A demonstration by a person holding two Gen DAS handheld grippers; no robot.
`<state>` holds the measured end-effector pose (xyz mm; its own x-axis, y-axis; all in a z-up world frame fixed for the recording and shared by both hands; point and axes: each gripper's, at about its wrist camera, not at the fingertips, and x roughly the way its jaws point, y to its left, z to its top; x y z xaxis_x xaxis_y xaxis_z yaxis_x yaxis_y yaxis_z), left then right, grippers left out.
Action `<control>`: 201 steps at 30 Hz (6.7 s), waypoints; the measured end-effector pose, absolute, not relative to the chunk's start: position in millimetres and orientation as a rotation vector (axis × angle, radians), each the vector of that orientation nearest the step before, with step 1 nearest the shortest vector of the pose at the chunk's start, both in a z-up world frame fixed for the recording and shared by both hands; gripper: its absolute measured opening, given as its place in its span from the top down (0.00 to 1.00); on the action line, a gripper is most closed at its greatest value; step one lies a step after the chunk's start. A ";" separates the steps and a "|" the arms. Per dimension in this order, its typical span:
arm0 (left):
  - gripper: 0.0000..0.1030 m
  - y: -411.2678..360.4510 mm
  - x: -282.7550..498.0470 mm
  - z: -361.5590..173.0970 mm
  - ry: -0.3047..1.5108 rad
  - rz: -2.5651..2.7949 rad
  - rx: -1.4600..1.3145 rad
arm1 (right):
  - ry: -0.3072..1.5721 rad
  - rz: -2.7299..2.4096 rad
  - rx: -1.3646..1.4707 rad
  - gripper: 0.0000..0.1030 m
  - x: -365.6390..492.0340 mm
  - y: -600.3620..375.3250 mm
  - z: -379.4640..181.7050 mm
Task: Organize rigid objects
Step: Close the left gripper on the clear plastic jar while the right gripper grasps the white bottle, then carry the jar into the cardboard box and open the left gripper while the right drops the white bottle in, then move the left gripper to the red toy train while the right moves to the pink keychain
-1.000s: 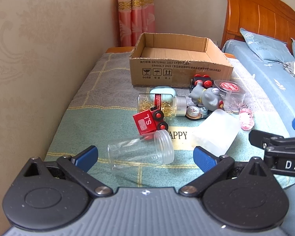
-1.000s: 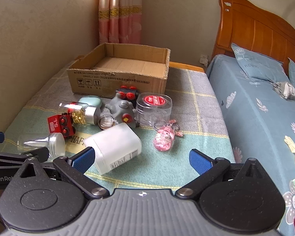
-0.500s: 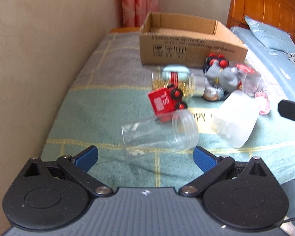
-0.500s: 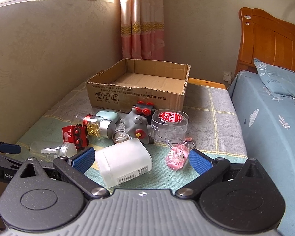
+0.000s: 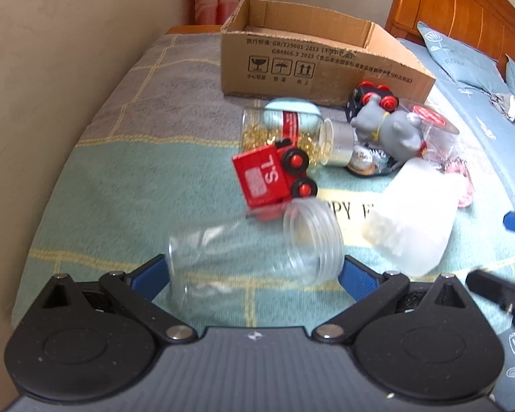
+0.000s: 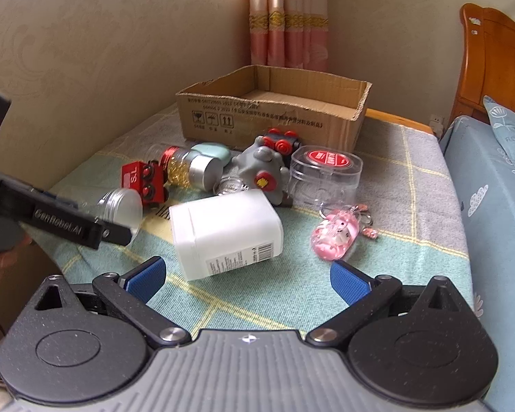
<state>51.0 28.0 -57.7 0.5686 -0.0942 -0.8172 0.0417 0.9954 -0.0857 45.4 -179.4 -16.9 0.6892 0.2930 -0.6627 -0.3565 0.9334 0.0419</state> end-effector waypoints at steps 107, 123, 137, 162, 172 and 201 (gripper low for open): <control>0.09 -5.1 337.7 48.7 0.974 -0.176 0.132 | 0.820 0.251 -0.040 0.00 364.0 -171.1 79.6; 0.09 -19.5 272.6 44.5 0.928 -0.210 0.187 | 0.796 0.256 0.019 0.00 298.4 -183.1 75.0; 0.09 -27.7 181.5 29.4 0.850 -0.240 0.232 | 0.781 0.241 -0.065 0.00 202.9 -179.4 34.5; 0.09 3.8 93.0 -15.9 0.873 -0.312 0.103 | 0.792 0.427 0.045 0.00 173.7 -212.9 -29.2; 0.09 15.6 87.6 -17.2 0.890 -0.328 0.145 | 0.903 0.527 0.035 0.00 138.4 -197.7 -31.6; 0.06 54.2 105.5 -60.2 0.954 -0.145 0.044 | 0.809 0.391 -0.189 0.00 102.6 -164.0 -50.7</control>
<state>105.5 54.2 -60.2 0.5696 -0.1041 -0.8153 0.1433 0.9893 -0.0262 102.6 -164.0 -50.7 0.6240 0.2671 -0.7343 -0.4097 0.9121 -0.0164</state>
